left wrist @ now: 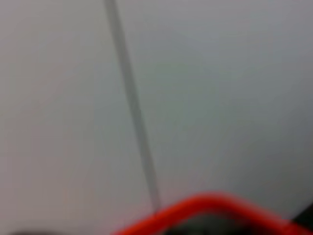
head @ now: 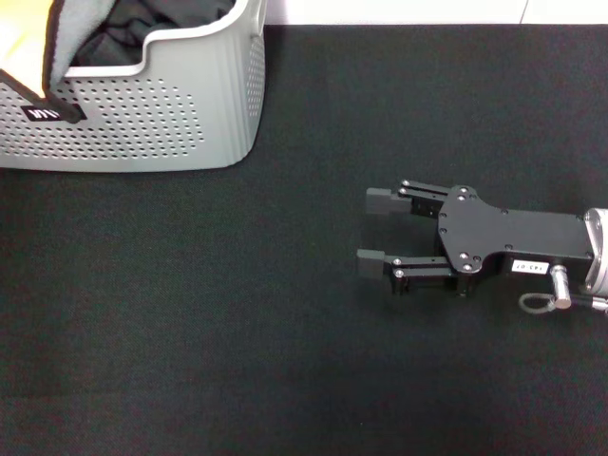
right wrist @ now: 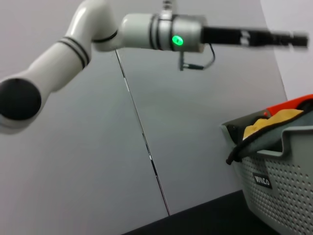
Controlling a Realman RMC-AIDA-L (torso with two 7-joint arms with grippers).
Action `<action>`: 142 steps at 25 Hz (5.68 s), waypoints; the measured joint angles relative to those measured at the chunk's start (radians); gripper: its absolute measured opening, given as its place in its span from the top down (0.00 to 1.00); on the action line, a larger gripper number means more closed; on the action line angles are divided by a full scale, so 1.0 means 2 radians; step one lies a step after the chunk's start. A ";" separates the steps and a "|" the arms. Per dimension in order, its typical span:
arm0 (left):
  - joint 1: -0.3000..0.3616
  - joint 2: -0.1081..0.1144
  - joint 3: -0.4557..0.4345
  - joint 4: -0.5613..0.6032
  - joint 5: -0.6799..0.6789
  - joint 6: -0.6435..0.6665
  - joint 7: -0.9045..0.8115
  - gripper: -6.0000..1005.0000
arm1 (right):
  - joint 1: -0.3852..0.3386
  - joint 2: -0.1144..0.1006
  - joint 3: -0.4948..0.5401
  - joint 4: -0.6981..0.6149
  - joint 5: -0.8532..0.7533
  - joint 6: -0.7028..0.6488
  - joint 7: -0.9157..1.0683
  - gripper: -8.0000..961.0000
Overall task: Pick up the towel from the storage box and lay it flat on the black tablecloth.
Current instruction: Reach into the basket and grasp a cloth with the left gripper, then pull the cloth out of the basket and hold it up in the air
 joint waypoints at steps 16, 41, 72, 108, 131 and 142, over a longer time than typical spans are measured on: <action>-0.049 -0.002 0.087 -0.062 0.231 -0.007 -0.099 0.23 | -0.013 0.002 0.012 0.006 0.005 -0.001 -0.010 0.14; -0.069 0.007 0.087 -0.117 0.201 -0.006 -0.098 0.48 | -0.024 0.003 0.013 0.020 0.006 -0.001 -0.035 0.14; 0.053 -0.002 0.076 0.237 -0.177 0.127 -0.052 0.98 | -0.045 -0.015 0.100 -0.010 0.006 0.070 -0.074 0.14; 0.149 -0.066 0.125 0.145 -0.288 0.237 0.225 0.98 | 0.006 -0.038 0.098 0.017 0.056 0.109 0.079 0.17; 0.145 -0.067 0.141 0.124 -0.329 0.215 0.320 0.98 | 0.047 -0.019 0.073 0.046 0.031 0.105 0.107 0.21; 0.148 -0.067 0.138 0.124 -0.329 0.203 0.320 0.98 | 0.043 -0.017 0.060 0.045 0.031 0.110 0.106 0.45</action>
